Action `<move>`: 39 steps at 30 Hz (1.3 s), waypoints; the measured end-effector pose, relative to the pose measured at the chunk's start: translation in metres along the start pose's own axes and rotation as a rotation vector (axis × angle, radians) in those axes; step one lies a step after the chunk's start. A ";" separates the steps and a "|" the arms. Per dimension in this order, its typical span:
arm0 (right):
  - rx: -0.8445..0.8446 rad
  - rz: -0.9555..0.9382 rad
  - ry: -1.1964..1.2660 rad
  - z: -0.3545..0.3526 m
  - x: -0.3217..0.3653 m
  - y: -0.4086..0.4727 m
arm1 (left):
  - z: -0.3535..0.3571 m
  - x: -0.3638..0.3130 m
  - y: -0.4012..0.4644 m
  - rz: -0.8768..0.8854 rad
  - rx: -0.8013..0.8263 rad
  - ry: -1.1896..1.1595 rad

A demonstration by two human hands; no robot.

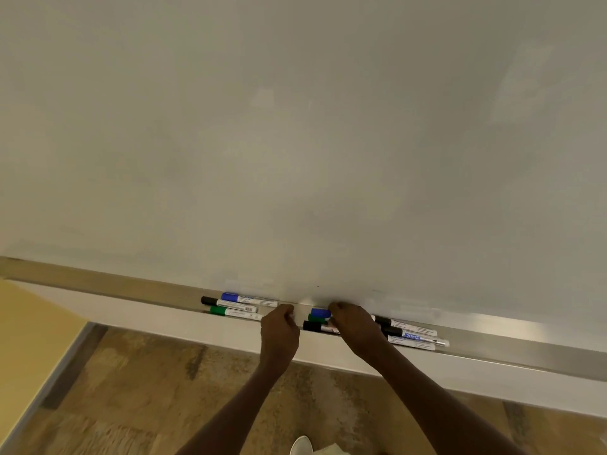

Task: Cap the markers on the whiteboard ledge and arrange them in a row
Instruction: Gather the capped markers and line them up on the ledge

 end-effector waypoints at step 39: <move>-0.029 0.177 0.083 -0.011 0.046 0.028 | -0.067 0.028 0.046 -0.176 -0.140 -0.024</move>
Point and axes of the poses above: each hand's wrist, its own y-axis towards the middle knuckle, its own z-axis out of the palm, x = y × z, the point moved 5 cm from there along y, towards the middle knuckle, and after that the axes turned 11 degrees about -z, right-handed, at the moved point
